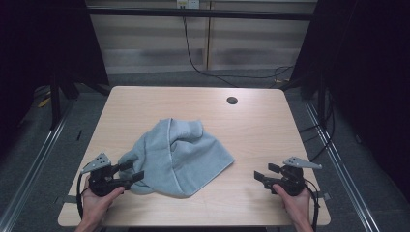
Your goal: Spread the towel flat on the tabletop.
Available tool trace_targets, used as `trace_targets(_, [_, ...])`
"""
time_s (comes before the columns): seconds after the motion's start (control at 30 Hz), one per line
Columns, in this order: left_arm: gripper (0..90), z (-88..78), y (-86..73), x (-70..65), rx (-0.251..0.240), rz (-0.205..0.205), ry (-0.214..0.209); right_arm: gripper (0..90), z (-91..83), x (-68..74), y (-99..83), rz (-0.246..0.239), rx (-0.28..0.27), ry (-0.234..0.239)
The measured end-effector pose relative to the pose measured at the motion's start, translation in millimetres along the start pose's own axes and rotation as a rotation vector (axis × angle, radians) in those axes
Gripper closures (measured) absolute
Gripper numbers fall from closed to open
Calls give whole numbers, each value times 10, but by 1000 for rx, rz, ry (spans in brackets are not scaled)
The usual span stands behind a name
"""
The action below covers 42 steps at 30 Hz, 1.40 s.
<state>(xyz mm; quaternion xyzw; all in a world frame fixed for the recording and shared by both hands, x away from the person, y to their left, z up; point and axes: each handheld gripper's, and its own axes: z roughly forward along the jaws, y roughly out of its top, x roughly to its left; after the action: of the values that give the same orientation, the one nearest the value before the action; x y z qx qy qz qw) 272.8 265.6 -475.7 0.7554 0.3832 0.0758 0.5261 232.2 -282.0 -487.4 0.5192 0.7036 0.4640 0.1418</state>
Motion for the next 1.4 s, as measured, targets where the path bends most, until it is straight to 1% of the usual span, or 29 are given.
trace_targets(0.03, [303, 0, 0, 0, 0, 0, 0, 232, 0, 0, 0, 0, 0, 0])
trace_targets(0.07, [302, 4, 1, 3, 8, -1, 0, 240, 12, 12, -2, 1, 8, 27])
trace_targets(0.1, [302, 9, 2, 0, 9, -6, -1, 240, 12, 12, -2, 1, 8, 27])
trace_targets(0.13, [293, 22, 12, -28, 29, 6, -7, 261, 13, 43, 2, -12, 4, 32])
trace_targets(0.17, [298, 37, 17, -48, 34, 24, -9, 300, 9, 55, 2, -30, 7, 16])
trace_targets(0.2, [299, 37, 17, -48, 34, 24, -9, 300, 9, 55, 2, -30, 7, 16])
trace_targets(0.23, [299, 57, 19, -73, 47, 36, -14, 322, -4, 83, -2, -40, -8, -14])
trace_targets(0.3, [296, 87, 19, -87, 61, 38, -30, 301, -3, 103, -6, -23, -10, -11])
trace_targets(0.33, [292, 104, 21, -94, 65, 38, -31, 294, 12, 101, -9, -20, 3, 9])
trace_targets(0.37, [286, 110, 25, -91, 63, 29, -33, 295, 59, 122, -17, -33, 53, 37])
trace_targets(0.43, [285, 121, 27, -91, 60, 28, -29, 295, 72, 135, -16, -41, 61, 42])
trace_targets(0.5, [269, 183, 48, -82, 64, -1, -49, 299, 104, 215, 7, -63, 81, 53])
trace_targets(0.53, [276, 183, 48, -82, 64, -1, -49, 299, 104, 215, 7, -63, 81, 53])
trace_targets(0.57, [281, 205, 55, -94, 74, 22, -28, 298, 124, 279, 33, -77, 85, 65])
trace_targets(0.63, [281, 236, 73, -114, 91, 62, -9, 291, 137, 295, 42, -84, 84, 73])
trace_targets(0.67, [281, 253, 97, -125, 100, 83, -5, 278, 198, 356, 78, -114, 106, 85])
trace_targets(0.73, [286, 283, 164, -137, 100, 97, -9, 271, 261, 404, 110, -119, 117, 102])
trace_targets(0.8, [306, 324, 222, -138, 84, 82, -16, 270, 324, 444, 147, -128, 124, 120])
trace_targets(0.87, [310, 430, 353, -111, 78, 70, -33, 267, 401, 485, 205, -145, 128, 135])
trace_targets(0.9, [309, 430, 353, -111, 78, 70, -33, 264, 440, 500, 241, -152, 131, 140])
trace_targets(0.93, [307, 460, 396, -100, 80, 71, -32, 267, 476, 517, 281, -161, 130, 138])
trace_targets(0.97, [309, 504, 458, -74, 94, 92, -27, 268, 519, 540, 330, -171, 130, 135])
trace_targets(1.03, [307, 520, 475, -60, 106, 101, -26, 268, 577, 573, 383, -178, 125, 144])
trace_targets(1.07, [315, 534, 454, -12, 126, 106, -16, 266, 617, 599, 410, -186, 131, 149])
trace_targets(1.17, [334, 566, 371, 42, 139, 95, -14, 258, 712, 656, 432, -191, 137, 168])
trace_targets(1.2, [334, 589, 325, 63, 159, 103, -4, 258, 712, 656, 432, -191, 137, 168])
trace_targets(1.23, [349, 617, 277, 78, 170, 119, 7, 248, 803, 689, 430, -208, 154, 181])
trace_targets(1.33, [372, 650, 225, 80, 162, 141, 19, 241, 872, 716, 429, -214, 164, 193])
trace_targets(1.4, [373, 666, 218, 71, 166, 152, 25, 238, 927, 743, 448, -228, 165, 186])
